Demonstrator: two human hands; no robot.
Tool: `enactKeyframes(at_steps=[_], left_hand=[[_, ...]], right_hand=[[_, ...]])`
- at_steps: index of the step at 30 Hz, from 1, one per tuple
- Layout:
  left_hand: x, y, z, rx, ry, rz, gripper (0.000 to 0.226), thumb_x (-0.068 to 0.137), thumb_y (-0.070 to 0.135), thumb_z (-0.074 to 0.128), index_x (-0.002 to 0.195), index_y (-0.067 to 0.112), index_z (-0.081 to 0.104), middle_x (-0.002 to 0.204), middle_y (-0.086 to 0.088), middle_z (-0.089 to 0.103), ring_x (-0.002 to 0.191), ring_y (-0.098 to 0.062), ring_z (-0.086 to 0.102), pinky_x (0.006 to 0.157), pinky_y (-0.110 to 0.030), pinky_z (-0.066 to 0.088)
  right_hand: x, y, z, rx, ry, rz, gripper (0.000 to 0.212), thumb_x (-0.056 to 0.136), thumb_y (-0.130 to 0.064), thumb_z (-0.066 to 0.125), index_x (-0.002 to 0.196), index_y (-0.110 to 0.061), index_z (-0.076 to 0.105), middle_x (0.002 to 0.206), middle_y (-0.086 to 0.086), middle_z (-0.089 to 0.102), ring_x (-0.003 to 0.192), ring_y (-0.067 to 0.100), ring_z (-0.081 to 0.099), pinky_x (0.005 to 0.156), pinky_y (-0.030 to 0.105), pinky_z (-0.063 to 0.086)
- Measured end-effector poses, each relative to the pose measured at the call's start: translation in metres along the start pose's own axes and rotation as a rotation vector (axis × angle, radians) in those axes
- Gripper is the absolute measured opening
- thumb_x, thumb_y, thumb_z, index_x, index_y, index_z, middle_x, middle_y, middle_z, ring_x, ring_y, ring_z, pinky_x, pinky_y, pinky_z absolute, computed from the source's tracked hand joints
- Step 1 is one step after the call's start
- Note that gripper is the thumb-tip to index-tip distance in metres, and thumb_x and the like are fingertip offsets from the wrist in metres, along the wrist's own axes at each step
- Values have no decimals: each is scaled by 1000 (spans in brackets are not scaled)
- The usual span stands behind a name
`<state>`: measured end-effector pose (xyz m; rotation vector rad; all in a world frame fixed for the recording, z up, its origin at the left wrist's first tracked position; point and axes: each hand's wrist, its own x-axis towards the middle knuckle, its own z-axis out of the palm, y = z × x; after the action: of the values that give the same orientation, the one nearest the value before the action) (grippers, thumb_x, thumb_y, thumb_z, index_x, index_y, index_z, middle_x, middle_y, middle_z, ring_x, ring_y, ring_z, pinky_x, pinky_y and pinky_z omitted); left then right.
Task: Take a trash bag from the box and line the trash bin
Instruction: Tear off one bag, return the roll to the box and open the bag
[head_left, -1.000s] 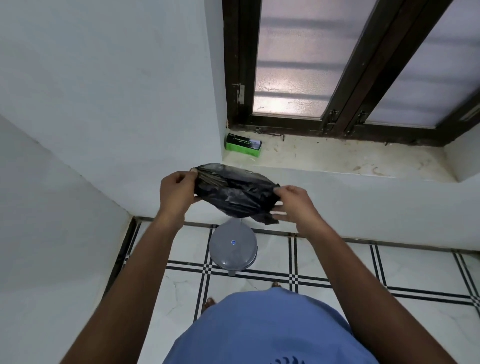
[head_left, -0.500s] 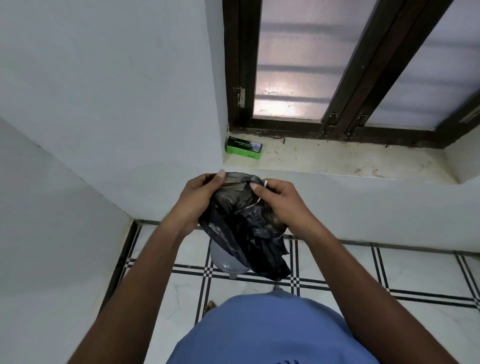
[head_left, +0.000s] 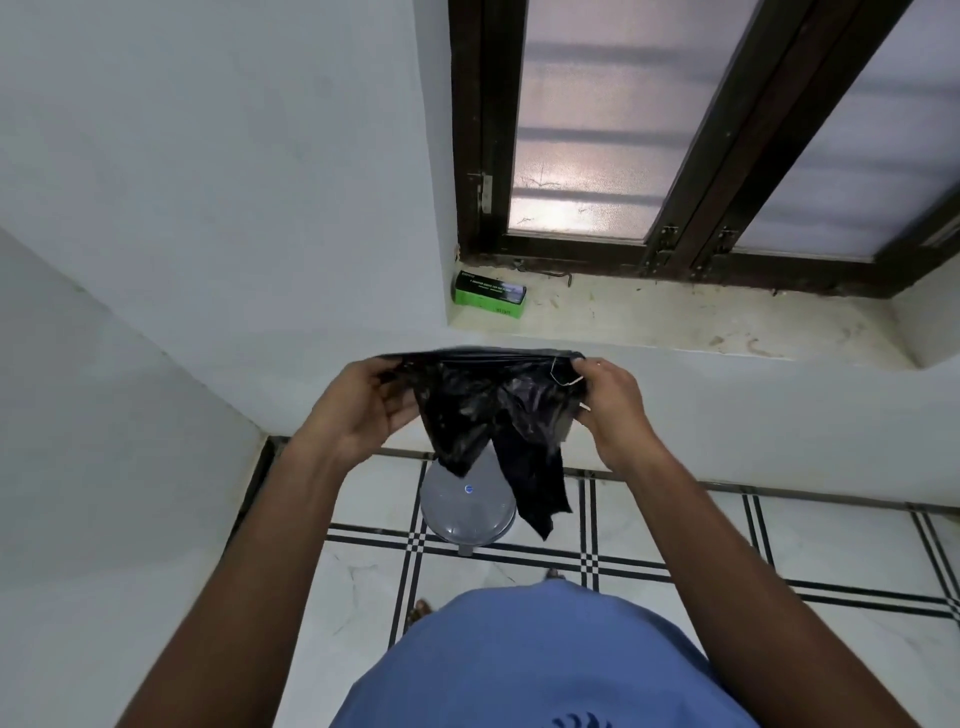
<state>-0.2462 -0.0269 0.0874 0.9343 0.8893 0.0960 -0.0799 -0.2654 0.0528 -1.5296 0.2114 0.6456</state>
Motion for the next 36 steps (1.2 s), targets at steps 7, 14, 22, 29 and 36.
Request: enactKeyframes(at_steps=[7, 14, 22, 29, 36], left_hand=[[-13, 18, 2, 164, -69, -7, 32, 98, 23, 60, 115, 10, 84, 107, -13, 82, 93, -31, 79, 84, -39, 62], [-10, 11, -2, 525, 5, 25, 34, 90, 33, 86, 113, 8, 83, 108, -14, 85, 91, -29, 82, 83, -36, 61], [-4, 9, 1, 73, 173, 96, 27, 107, 28, 61, 115, 13, 82, 121, -14, 82, 110, -32, 78, 98, -46, 61], [-19, 3, 32, 251, -17, 4, 36, 107, 36, 60, 106, 8, 83, 106, -17, 84, 88, -30, 81, 89, -40, 62], [-27, 5, 27, 567, -177, 117, 23, 90, 26, 85, 110, 16, 83, 105, -11, 85, 96, -30, 83, 85, -37, 64]], right_hand=[[3, 30, -10, -305, 107, -46, 20, 111, -22, 63, 102, -11, 76, 102, 11, 79, 85, 26, 75, 76, 38, 62], [-4, 21, -17, 530, -74, 362, 21, 105, -19, 46, 109, -7, 63, 106, 18, 75, 100, 36, 73, 91, 52, 62], [-10, 30, -8, -757, -147, 1, 61, 91, -71, 69, 93, -10, 74, 92, 8, 78, 94, 31, 77, 76, 36, 50], [-43, 10, 25, -638, -414, -253, 112, 74, -82, 85, 167, -44, 35, 165, -19, 47, 144, 4, 46, 121, 37, 39], [-27, 8, 28, -521, -362, -265, 13, 106, -24, 76, 108, -16, 85, 102, 9, 84, 102, 29, 81, 99, 47, 65]])
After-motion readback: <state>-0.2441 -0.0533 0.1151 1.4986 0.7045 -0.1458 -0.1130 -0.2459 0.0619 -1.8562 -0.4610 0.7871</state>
